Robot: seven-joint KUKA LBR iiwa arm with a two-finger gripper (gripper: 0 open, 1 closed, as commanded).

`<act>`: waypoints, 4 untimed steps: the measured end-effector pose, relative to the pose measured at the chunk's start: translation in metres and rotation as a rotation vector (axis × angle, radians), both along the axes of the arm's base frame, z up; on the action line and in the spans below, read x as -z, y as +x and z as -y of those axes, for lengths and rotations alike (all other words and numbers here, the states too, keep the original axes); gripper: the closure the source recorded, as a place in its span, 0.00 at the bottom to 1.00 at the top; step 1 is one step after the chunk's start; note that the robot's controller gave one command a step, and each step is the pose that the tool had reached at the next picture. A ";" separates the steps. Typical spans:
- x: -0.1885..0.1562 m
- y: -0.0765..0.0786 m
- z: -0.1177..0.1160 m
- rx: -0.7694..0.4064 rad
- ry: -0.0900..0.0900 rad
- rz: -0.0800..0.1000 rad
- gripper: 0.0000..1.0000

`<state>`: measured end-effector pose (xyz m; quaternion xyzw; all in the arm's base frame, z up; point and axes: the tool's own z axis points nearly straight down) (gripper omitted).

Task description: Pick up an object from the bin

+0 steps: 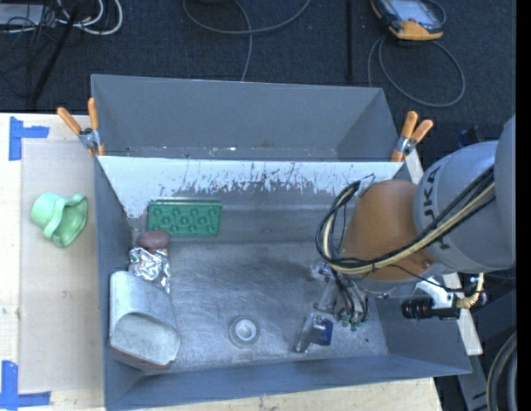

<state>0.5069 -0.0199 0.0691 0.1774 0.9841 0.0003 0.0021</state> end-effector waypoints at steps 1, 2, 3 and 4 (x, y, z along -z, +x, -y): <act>-0.005 -0.025 0.077 -0.084 -0.004 0.009 0.00; -0.016 -0.031 0.007 -0.095 0.001 0.009 0.00; -0.014 -0.035 0.010 -0.088 0.001 -0.006 1.00; -0.138 -0.019 0.014 -0.092 -0.001 0.003 1.00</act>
Offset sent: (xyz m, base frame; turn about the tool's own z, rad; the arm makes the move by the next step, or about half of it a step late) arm -0.0280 -0.0736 0.0036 -0.0923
